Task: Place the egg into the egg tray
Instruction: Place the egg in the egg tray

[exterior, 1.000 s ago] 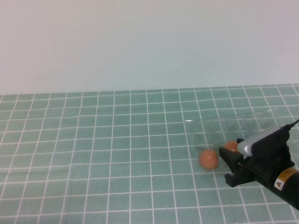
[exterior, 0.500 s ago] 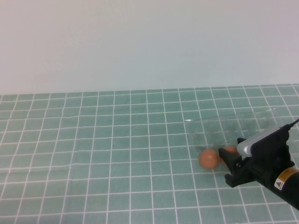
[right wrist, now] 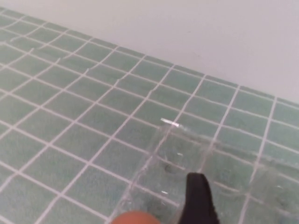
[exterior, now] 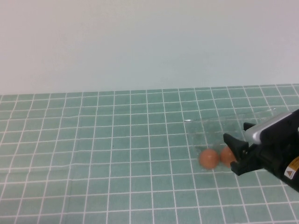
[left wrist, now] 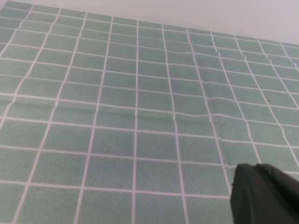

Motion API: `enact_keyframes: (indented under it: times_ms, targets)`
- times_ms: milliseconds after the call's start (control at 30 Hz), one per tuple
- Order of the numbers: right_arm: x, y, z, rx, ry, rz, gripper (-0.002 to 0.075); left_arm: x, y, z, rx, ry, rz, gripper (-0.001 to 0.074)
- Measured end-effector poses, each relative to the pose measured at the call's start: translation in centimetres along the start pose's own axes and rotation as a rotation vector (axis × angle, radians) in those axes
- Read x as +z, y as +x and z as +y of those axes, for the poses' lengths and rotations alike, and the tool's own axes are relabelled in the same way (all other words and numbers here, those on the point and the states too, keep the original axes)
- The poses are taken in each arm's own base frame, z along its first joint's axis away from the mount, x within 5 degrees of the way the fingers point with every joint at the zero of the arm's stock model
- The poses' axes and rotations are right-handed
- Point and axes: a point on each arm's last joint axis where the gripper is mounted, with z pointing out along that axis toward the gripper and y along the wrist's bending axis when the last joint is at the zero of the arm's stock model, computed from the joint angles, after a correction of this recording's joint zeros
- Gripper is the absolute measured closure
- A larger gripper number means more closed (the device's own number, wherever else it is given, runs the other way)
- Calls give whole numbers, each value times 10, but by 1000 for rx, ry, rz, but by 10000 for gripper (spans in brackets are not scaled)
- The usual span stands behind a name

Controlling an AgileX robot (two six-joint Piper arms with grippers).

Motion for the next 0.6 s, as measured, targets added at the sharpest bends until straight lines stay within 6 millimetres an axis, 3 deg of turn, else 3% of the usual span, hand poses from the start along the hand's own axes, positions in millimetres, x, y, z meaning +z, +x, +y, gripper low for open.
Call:
enact_keyframes:
  times_ms: [300,600]
  targets:
    - [-36,-45,-6,110,38,84,275,0,0,0,0,0,0,736]
    - [-86,-99,-9,99,71,-66,275,0,0,0,0,0,0,736]
